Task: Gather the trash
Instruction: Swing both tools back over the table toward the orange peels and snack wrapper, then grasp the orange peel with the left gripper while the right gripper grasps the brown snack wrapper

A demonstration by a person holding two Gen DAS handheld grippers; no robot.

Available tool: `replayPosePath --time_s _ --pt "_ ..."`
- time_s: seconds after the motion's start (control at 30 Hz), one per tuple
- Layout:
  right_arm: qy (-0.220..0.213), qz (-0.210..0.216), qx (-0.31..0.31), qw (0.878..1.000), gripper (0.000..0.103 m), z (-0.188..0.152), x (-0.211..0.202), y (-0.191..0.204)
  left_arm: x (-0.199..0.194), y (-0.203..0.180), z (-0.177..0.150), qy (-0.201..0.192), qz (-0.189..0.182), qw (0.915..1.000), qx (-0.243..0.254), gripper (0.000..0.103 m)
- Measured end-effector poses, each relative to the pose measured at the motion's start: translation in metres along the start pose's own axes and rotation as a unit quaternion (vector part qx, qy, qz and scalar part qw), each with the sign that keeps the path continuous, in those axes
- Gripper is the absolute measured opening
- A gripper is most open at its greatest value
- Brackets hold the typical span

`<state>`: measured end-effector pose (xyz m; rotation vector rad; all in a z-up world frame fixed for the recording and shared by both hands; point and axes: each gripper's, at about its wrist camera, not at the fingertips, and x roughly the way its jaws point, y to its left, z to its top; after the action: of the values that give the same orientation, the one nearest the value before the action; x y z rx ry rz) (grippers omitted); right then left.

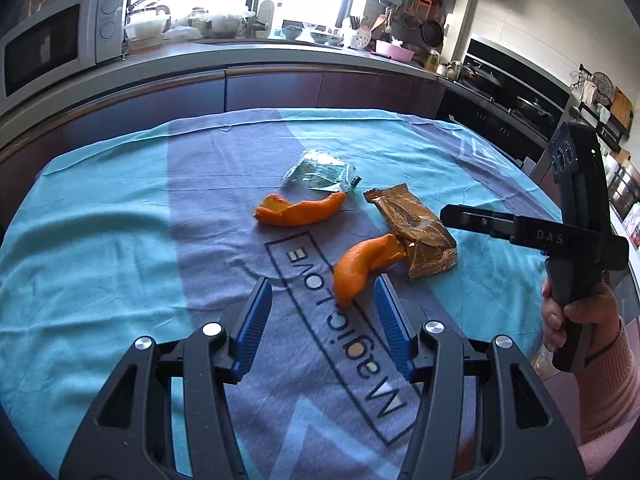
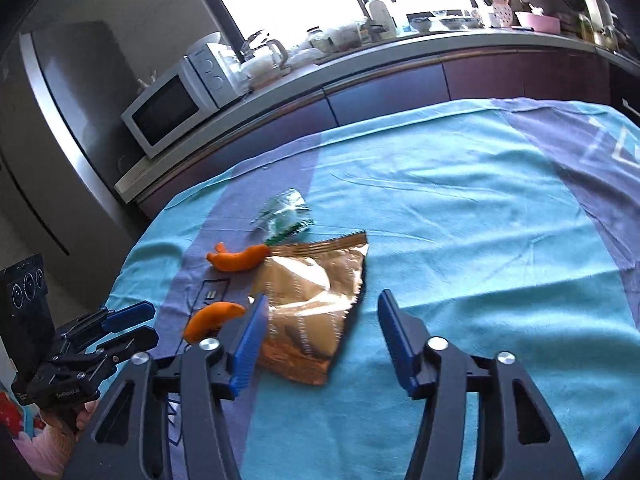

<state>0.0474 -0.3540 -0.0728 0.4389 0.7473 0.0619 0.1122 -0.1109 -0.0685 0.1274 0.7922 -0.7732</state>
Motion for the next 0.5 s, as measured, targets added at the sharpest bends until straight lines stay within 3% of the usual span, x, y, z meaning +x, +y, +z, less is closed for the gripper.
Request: replayPosePath --time_s 0.37,0.5 --pt "0.024 0.007 -0.024 0.999 0.067 -0.006 0.016 0.014 0.038 -0.012 0.013 0.047 -0.003 0.9986 0.026 0.05" --pt "0.025 -0.002 -0.032 0.999 0.061 -0.007 0.017 0.019 0.049 -0.013 0.015 0.066 -0.005 0.9975 0.026 0.038"
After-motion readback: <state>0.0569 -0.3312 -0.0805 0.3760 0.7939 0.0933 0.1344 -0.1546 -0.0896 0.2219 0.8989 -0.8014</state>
